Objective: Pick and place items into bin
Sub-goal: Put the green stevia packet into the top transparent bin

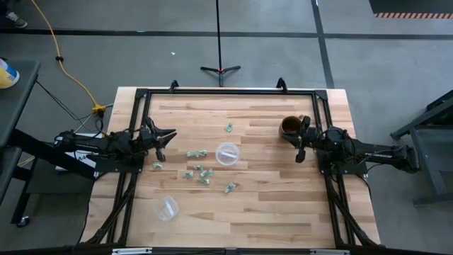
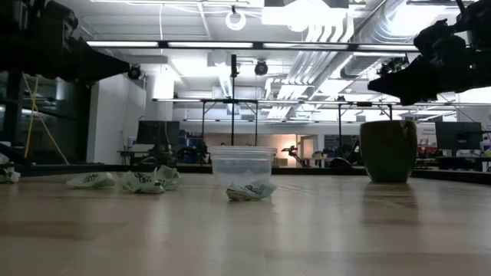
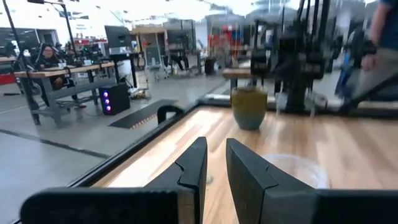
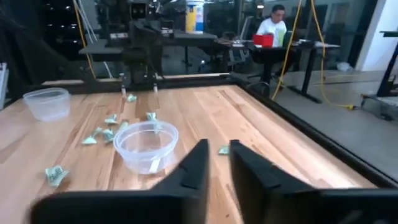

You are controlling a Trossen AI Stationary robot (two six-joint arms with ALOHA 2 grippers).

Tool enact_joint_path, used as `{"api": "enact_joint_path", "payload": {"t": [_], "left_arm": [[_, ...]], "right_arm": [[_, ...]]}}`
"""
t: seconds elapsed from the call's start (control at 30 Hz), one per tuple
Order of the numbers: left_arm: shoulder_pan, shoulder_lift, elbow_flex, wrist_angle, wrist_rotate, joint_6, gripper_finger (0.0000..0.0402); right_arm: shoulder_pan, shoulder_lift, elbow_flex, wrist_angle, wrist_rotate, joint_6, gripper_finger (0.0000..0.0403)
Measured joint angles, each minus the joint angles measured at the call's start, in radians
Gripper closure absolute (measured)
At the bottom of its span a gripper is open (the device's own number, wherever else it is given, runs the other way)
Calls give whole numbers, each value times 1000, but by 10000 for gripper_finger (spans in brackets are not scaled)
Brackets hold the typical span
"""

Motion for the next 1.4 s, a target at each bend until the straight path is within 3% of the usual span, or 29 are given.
{"api": "enact_joint_path", "payload": {"t": [0.23, 0.4, 0.5, 0.6, 0.83, 0.97, 1.23, 1.4], "left_arm": [[0, 0, 0, 29, 1, -63, 305], [0, 0, 0, 30, 1, -63, 305], [0, 0, 0, 30, 2, -63, 305], [0, 0, 0, 36, 2, -63, 305], [0, 0, 0, 45, 2, -64, 305], [0, 0, 0, 44, 3, -64, 305], [0, 0, 0, 44, 2, -64, 305], [0, 0, 0, 42, 2, -64, 305]], "right_arm": [[0, 82, 34, 166, 128, -35, 175], [0, 267, 151, 179, 245, -133, 114], [-18, 405, 234, 178, 283, -180, 109], [-80, 551, 317, 199, 294, -124, 116], [-238, 901, 565, 226, -7, -113, 141], [-274, 1096, 724, 183, -160, -120, 148], [-282, 1418, 997, 11, -160, -163, 147], [-288, 1531, 1116, -133, -253, -161, 148]]}}
